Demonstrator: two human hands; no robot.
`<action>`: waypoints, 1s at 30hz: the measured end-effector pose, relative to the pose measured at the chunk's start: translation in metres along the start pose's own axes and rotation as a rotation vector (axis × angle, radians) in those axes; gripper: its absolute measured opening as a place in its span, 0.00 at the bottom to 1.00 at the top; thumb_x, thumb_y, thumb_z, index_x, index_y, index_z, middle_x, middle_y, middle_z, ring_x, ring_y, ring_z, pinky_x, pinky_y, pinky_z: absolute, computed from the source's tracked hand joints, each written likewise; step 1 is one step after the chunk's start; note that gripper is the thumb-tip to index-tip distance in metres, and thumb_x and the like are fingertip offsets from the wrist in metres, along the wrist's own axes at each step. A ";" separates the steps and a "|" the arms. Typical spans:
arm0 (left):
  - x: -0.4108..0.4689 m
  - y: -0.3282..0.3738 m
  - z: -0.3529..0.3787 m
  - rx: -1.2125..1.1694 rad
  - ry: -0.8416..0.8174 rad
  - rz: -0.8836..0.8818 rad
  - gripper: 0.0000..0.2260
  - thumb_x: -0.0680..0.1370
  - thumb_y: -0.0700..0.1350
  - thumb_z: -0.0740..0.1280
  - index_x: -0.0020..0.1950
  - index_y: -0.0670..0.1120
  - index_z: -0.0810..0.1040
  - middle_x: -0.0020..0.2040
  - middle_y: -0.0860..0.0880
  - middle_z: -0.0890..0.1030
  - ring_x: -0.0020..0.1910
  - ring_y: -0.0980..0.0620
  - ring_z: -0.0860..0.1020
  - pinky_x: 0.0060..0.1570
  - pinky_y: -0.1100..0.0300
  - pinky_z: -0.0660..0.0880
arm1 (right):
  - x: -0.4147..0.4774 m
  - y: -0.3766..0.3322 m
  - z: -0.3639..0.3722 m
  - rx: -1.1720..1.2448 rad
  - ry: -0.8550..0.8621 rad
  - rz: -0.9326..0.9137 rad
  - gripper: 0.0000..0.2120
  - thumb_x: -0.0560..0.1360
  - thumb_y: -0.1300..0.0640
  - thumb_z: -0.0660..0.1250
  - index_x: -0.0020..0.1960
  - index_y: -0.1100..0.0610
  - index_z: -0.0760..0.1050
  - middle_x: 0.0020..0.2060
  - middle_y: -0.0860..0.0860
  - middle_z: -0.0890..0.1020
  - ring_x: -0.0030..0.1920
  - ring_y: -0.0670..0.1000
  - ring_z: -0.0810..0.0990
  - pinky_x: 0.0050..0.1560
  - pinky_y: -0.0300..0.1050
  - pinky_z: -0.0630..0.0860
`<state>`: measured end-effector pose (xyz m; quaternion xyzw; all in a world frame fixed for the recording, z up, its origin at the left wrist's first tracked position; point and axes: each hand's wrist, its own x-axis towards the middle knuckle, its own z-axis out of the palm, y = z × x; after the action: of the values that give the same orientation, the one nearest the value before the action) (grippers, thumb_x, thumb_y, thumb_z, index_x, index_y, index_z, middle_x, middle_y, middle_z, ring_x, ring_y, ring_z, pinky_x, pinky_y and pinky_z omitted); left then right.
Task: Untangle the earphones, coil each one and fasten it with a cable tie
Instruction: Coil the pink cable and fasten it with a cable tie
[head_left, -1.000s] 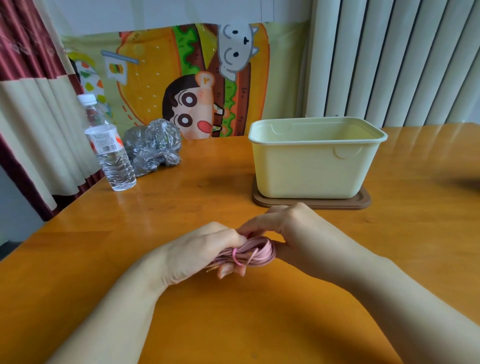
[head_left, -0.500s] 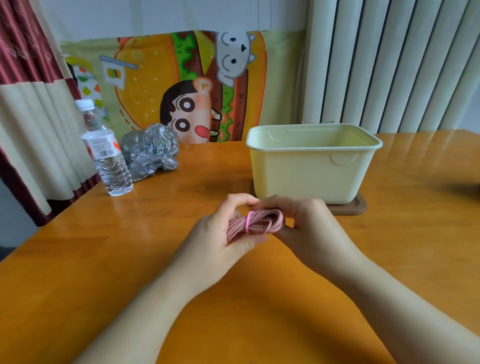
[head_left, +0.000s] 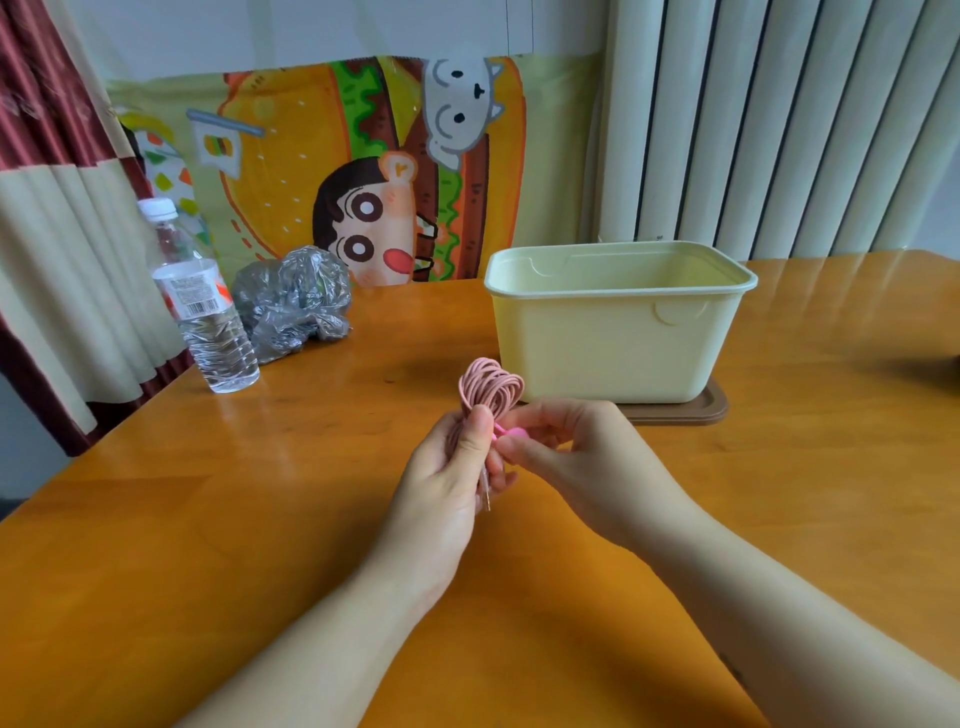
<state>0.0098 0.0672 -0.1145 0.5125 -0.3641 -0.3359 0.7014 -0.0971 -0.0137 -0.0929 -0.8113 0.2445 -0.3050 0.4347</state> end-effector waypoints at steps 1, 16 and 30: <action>0.000 0.000 0.000 -0.022 0.001 -0.014 0.17 0.70 0.59 0.63 0.45 0.45 0.76 0.30 0.53 0.72 0.33 0.54 0.73 0.55 0.48 0.77 | 0.000 0.000 0.001 -0.046 0.022 -0.004 0.04 0.75 0.55 0.69 0.47 0.53 0.82 0.37 0.46 0.83 0.36 0.39 0.77 0.40 0.34 0.74; 0.002 0.006 -0.003 -0.221 -0.056 -0.237 0.20 0.72 0.55 0.63 0.59 0.47 0.78 0.51 0.47 0.84 0.47 0.52 0.81 0.57 0.49 0.74 | 0.001 0.000 -0.002 0.208 0.002 0.045 0.03 0.73 0.59 0.71 0.46 0.56 0.81 0.35 0.50 0.85 0.35 0.46 0.82 0.39 0.38 0.79; 0.001 0.005 0.000 -0.412 0.003 -0.328 0.09 0.74 0.49 0.65 0.52 0.47 0.78 0.51 0.44 0.84 0.46 0.49 0.83 0.42 0.54 0.77 | -0.004 -0.008 0.002 -0.053 -0.017 0.032 0.02 0.73 0.58 0.70 0.44 0.55 0.82 0.35 0.48 0.84 0.34 0.44 0.82 0.35 0.35 0.78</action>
<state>0.0109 0.0682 -0.1099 0.4115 -0.1993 -0.5115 0.7276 -0.0977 -0.0061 -0.0884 -0.8209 0.2618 -0.2847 0.4200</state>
